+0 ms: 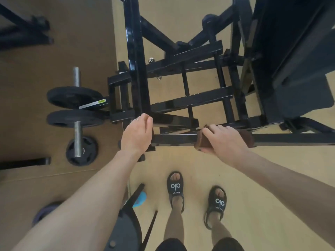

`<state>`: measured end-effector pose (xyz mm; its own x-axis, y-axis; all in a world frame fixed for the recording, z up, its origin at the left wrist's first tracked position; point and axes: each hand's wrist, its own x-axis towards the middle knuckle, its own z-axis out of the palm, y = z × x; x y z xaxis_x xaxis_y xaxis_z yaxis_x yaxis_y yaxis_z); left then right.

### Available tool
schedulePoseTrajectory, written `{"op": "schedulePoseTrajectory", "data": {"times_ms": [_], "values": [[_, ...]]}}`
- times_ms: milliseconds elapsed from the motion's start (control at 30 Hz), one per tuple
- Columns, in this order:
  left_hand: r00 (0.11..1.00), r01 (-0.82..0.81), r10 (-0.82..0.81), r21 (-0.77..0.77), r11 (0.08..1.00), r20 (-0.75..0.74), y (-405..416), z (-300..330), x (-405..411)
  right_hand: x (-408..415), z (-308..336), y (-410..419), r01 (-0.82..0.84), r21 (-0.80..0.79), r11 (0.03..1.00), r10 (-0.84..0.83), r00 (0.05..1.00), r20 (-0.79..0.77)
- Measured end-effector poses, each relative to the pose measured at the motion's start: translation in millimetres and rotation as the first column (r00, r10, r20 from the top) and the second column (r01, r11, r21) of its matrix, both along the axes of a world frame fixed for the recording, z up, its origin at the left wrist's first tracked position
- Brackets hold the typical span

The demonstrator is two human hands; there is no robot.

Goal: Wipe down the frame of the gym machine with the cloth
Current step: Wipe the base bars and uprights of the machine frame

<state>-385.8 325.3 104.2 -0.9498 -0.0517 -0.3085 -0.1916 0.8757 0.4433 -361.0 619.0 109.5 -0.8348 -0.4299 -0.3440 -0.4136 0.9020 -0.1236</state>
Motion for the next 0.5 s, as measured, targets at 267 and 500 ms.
{"op": "schedulePoseTrajectory", "data": {"times_ms": [267, 500], "values": [[0.981, -0.184, 0.189, 0.104, 0.978, -0.045, 0, -1, 1, -20, -3, -161, -0.148, -0.162, 0.976, 0.148, 0.989, -0.014], [0.988, -0.139, 0.14, 0.023, 0.99, -0.062, -1, -6, 2, -14, 8, -107, -0.094, -0.196, 0.976, 0.102, 0.994, 0.035]]}}
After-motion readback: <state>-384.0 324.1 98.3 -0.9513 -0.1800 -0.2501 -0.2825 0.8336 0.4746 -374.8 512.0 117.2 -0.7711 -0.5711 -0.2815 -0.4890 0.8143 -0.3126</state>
